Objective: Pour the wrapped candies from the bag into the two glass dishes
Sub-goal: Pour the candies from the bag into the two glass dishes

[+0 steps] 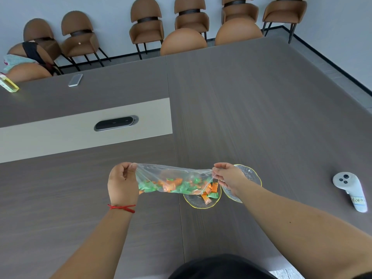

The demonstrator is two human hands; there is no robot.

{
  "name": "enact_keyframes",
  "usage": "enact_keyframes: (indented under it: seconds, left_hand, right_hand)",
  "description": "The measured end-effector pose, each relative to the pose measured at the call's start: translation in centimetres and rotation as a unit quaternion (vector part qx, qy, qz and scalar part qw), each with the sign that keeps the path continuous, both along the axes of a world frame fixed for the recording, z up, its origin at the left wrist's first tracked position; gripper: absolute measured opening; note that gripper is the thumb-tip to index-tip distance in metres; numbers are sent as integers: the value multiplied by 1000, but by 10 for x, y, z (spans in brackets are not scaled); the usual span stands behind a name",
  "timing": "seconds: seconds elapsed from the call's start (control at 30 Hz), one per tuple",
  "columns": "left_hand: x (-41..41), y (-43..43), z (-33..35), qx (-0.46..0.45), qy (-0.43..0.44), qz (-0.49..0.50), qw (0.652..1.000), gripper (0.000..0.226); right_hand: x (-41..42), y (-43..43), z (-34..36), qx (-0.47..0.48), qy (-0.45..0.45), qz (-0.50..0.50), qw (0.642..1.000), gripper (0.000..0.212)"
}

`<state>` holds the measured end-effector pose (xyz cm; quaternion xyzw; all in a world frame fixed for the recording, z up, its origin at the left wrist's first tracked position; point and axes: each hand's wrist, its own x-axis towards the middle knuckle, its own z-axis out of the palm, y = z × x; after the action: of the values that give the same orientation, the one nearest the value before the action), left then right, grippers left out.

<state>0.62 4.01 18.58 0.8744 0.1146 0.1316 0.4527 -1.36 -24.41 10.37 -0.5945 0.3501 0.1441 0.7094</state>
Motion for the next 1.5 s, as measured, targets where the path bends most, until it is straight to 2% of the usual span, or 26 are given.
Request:
enact_keyframes:
  seconds: [0.3, 0.7, 1.2, 1.5]
  left_hand:
    - [-2, 5, 4, -7, -29, 36, 999, 20]
    - [-6, 20, 0, -20, -20, 91, 995, 23]
    - [-8, 25, 7, -23, -43, 105, 993, 22]
    - [-4, 26, 5, -33, -22, 104, 994, 21]
  right_hand:
    - [5, 5, 9, -25, -32, 25, 999, 13]
    - [14, 14, 19, -80, -56, 75, 992, 14]
    - [26, 15, 37, -119, -89, 90, 985, 14]
    - [24, 15, 34, -126, -77, 100, 984, 18]
